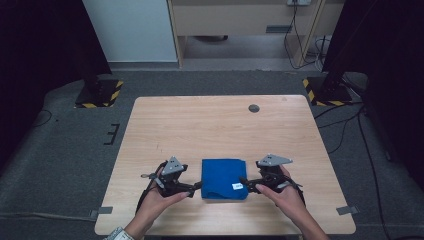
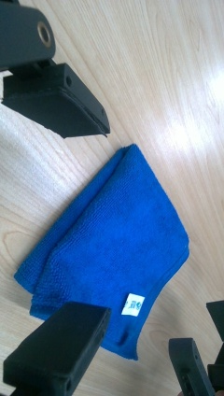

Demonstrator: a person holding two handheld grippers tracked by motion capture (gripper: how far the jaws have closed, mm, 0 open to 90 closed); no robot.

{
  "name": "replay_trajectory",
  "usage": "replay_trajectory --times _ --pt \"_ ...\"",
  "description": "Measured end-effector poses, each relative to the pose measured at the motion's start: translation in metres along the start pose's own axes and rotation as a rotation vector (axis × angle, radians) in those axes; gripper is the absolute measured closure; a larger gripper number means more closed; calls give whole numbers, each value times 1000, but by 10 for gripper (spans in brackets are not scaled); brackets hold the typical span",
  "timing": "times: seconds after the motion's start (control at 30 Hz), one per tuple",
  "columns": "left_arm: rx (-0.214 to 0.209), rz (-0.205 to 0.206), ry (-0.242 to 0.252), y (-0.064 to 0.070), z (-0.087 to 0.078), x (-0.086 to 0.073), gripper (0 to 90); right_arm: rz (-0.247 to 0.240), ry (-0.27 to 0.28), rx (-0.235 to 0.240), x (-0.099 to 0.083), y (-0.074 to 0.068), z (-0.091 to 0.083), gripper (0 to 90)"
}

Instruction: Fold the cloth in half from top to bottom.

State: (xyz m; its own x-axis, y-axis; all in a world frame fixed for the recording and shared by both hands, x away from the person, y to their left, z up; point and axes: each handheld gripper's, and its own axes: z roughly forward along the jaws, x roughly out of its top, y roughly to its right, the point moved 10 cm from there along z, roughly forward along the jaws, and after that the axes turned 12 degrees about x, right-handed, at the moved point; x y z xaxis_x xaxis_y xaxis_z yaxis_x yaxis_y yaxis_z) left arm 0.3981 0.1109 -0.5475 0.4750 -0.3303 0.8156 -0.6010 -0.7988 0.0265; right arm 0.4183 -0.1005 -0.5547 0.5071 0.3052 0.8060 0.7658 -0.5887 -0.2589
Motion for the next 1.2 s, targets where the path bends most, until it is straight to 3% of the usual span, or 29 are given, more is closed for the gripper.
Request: replay_trajectory --times 0.43,1.2 --pt "31 -30 6 -15 -3 2 75 12 25 -28 10 11 -14 77" --pt "77 -27 -34 -41 -12 -16 68 34 31 -68 -5 29 -37 77"
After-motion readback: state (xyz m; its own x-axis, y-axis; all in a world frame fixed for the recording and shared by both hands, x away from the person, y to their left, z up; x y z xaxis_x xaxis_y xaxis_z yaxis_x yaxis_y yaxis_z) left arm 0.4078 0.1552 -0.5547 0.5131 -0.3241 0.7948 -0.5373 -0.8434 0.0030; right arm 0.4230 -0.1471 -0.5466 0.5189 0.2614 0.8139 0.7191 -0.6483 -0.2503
